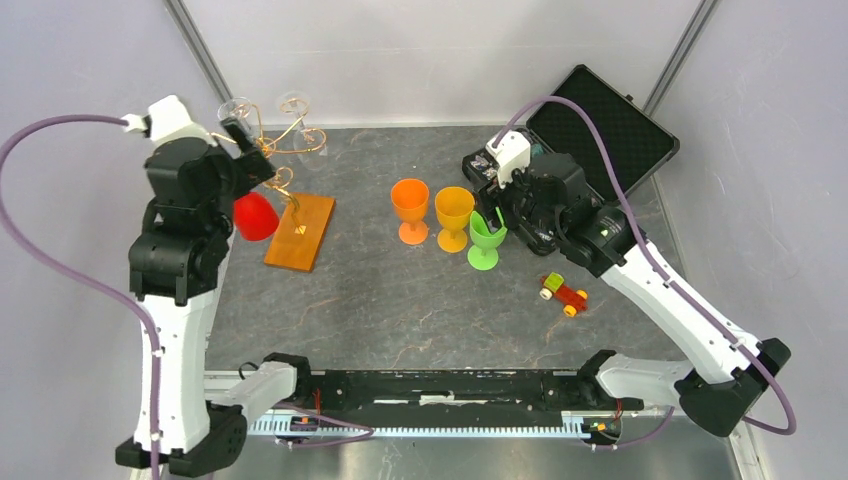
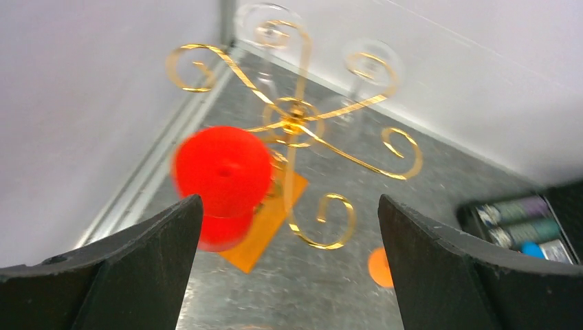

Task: Take the wine glass off the wine glass rack

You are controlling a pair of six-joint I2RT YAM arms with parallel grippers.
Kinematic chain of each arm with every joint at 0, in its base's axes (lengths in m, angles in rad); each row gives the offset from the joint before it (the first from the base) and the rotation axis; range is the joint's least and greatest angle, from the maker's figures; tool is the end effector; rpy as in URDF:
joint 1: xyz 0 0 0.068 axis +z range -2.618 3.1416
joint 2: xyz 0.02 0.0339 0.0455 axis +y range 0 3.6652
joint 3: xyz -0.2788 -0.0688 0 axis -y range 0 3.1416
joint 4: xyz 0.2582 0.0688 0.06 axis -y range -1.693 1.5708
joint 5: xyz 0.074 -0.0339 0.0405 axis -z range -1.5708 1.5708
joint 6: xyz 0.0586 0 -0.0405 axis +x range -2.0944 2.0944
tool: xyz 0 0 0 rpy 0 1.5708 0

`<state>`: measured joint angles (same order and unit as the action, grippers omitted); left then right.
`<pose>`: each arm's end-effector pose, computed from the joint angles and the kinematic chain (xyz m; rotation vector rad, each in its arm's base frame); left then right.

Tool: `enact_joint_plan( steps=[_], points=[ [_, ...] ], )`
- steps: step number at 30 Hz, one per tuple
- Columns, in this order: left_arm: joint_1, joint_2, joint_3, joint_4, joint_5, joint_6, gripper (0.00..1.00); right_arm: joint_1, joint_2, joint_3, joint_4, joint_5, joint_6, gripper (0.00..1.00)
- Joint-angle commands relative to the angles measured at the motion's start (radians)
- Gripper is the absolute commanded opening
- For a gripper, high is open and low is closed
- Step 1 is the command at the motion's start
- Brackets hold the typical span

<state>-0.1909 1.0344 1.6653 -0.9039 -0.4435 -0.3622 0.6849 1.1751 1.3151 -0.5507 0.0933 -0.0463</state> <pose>0.1745 -0.0081 0.5197 -0.4583 1.7581 0.0176 0.2212 0.1736 0.4134 -0.6555 1.8830 0.3216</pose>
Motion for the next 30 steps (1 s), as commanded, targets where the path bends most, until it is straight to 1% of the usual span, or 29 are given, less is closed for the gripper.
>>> enact_joint_plan(
  steps=[1, 2, 4, 7, 9, 12, 14, 16, 18, 20, 23, 24, 29, 30],
  points=[
    [0.173, -0.005, 0.032, -0.040, 0.012, 0.044, 1.00, -0.005, -0.027, -0.033, 0.075, -0.020, 0.040, 0.73],
    [0.245, 0.005, 0.038, -0.055, 0.056, 0.026, 1.00, -0.005, -0.028, -0.039, 0.076, -0.024, 0.040, 0.73],
    [0.341, 0.014, 0.050, -0.066, 0.129, -0.001, 1.00, -0.004, -0.033, -0.055, 0.078, -0.028, 0.039, 0.73],
    [0.449, 0.023, 0.118, -0.108, 0.191, -0.025, 1.00, -0.004, -0.045, -0.072, 0.077, -0.039, 0.034, 0.73],
    [0.507, 0.018, 0.127, -0.091, 0.236, -0.047, 1.00, -0.004, -0.052, -0.074, 0.076, -0.044, 0.026, 0.73],
    [0.616, 0.052, 0.121, -0.105, 0.434, -0.090, 1.00, -0.003, -0.057, -0.074, 0.081, -0.042, 0.022, 0.73],
    [0.706, 0.050, 0.059, -0.073, 0.618, -0.130, 0.99, -0.004, -0.063, -0.081, 0.088, -0.049, 0.022, 0.73],
    [0.808, 0.038, -0.005, -0.036, 0.748, -0.178, 0.94, -0.004, -0.065, -0.088, 0.090, -0.058, 0.021, 0.73],
    [0.859, 0.024, -0.054, 0.010, 0.818, -0.228, 0.89, -0.004, -0.068, -0.093, 0.091, -0.065, 0.022, 0.73],
    [0.906, 0.014, -0.104, 0.067, 0.899, -0.280, 0.86, -0.005, -0.072, -0.100, 0.094, -0.070, 0.020, 0.73],
    [0.944, 0.002, -0.182, 0.140, 0.992, -0.352, 0.80, -0.004, -0.075, -0.103, 0.096, -0.066, 0.015, 0.73],
    [0.951, -0.004, -0.202, 0.159, 1.012, -0.366, 0.78, -0.004, -0.073, -0.103, 0.097, -0.066, 0.012, 0.73],
    [0.962, -0.030, -0.256, 0.193, 1.037, -0.386, 0.72, -0.004, -0.060, -0.090, 0.096, -0.069, 0.008, 0.73],
    [0.962, -0.031, -0.267, 0.199, 1.037, -0.392, 0.69, -0.004, -0.056, -0.086, 0.096, -0.073, 0.010, 0.73]
  ],
)
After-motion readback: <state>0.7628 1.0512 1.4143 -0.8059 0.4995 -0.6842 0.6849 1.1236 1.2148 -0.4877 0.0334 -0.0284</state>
